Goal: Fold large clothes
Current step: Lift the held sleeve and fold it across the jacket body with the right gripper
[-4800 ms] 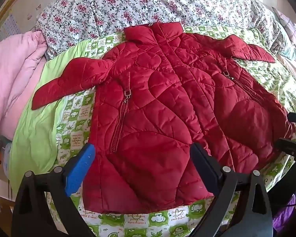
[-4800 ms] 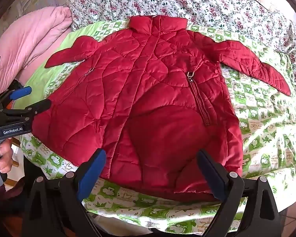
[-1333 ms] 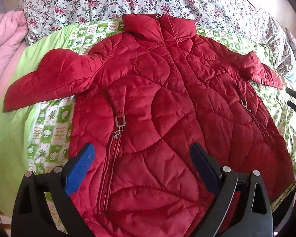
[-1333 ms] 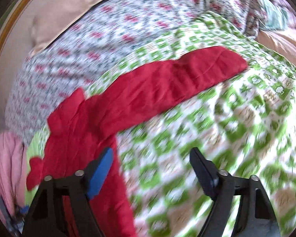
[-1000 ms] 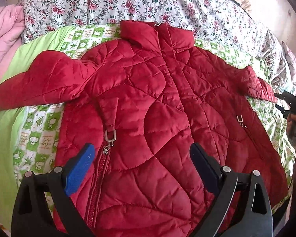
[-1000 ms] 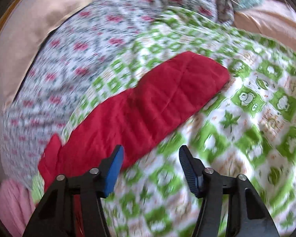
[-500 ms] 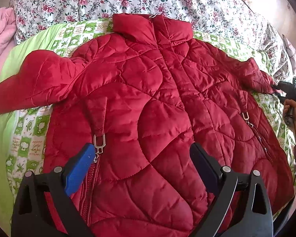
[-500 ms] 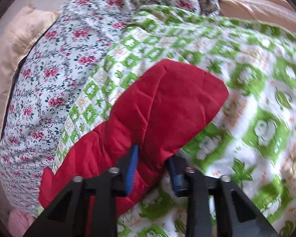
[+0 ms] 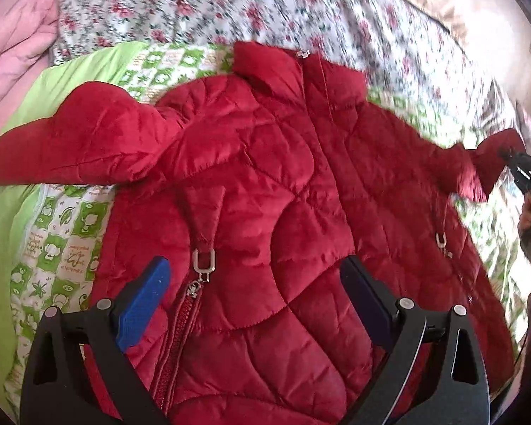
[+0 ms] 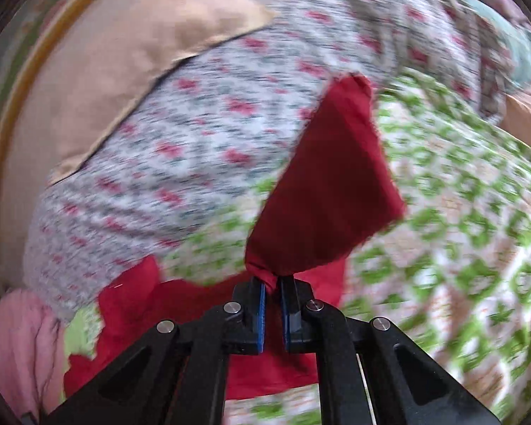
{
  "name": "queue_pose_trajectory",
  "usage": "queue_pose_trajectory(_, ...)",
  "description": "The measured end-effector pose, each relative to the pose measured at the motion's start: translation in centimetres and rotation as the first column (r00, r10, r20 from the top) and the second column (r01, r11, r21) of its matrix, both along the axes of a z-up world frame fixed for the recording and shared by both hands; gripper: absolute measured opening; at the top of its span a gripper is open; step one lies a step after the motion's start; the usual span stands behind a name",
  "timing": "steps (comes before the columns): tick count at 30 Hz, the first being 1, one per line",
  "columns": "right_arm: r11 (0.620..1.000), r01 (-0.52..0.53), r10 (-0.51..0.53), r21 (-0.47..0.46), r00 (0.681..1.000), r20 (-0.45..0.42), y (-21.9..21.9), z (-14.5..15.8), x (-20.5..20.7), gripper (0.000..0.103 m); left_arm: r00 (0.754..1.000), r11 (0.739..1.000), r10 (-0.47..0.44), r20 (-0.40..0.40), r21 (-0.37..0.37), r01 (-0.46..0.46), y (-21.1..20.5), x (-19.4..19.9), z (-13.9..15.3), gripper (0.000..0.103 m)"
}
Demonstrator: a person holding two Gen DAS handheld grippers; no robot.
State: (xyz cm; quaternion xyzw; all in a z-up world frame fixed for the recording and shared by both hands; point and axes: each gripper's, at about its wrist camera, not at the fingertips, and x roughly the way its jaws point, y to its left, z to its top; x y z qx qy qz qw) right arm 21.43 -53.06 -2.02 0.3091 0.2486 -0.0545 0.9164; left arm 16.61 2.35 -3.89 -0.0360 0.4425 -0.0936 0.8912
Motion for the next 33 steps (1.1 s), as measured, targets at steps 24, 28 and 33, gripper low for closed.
queue_pose_trajectory(24, 0.709, -0.687, 0.681, -0.158, 0.725, -0.099, 35.5, -0.4, 6.0, 0.006, 0.996, 0.944, -0.062, -0.057, -0.327, 0.040, 5.3, 4.9, 4.0, 0.097)
queue_pose_trajectory(28, 0.645, -0.736, 0.720, -0.206, 0.676, -0.159, 39.6, -2.9, 5.4, 0.006, 0.996, 0.939, -0.041, -0.083, -0.344, 0.010, 5.9, 8.4, 3.7, 0.097)
queue_pose_trajectory(33, 0.581, -0.758, 0.730, -0.297, 0.647, -0.222, 42.5, -5.0, 4.8, 0.006, 0.982, 0.894, -0.042, -0.186, -0.445, -0.046, 6.9, 13.3, 1.2, 0.097)
